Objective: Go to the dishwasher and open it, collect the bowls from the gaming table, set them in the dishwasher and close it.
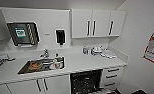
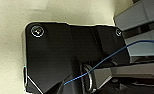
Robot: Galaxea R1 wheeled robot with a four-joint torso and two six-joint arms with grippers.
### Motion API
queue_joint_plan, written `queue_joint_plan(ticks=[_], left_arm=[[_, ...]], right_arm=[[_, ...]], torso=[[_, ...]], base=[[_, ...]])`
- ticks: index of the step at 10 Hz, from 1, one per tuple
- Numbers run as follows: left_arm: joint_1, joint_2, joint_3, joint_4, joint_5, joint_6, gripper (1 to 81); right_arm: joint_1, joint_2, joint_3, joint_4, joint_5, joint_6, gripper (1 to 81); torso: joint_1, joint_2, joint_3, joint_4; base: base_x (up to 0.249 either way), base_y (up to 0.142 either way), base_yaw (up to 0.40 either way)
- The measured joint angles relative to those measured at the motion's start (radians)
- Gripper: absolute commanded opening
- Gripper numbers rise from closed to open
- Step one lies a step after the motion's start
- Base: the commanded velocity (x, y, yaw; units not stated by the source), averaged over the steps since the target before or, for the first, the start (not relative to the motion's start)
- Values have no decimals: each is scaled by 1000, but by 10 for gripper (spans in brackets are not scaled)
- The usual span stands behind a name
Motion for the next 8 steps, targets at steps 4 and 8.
queue_joint_plan(ticks=[4, 8], left_arm=[[5, 7, 0, 0, 3, 0, 811], [-7, 8, 0, 0, 2, 0, 811]], right_arm=[[-1, 0, -5, 0, -4, 0, 811], [7, 0, -13, -1, 2, 0, 811]], torso=[[-64, 119, 15, 0], [-69, 130, 15, 0]], base=[[0, 0, 0], [0, 0, 0]])
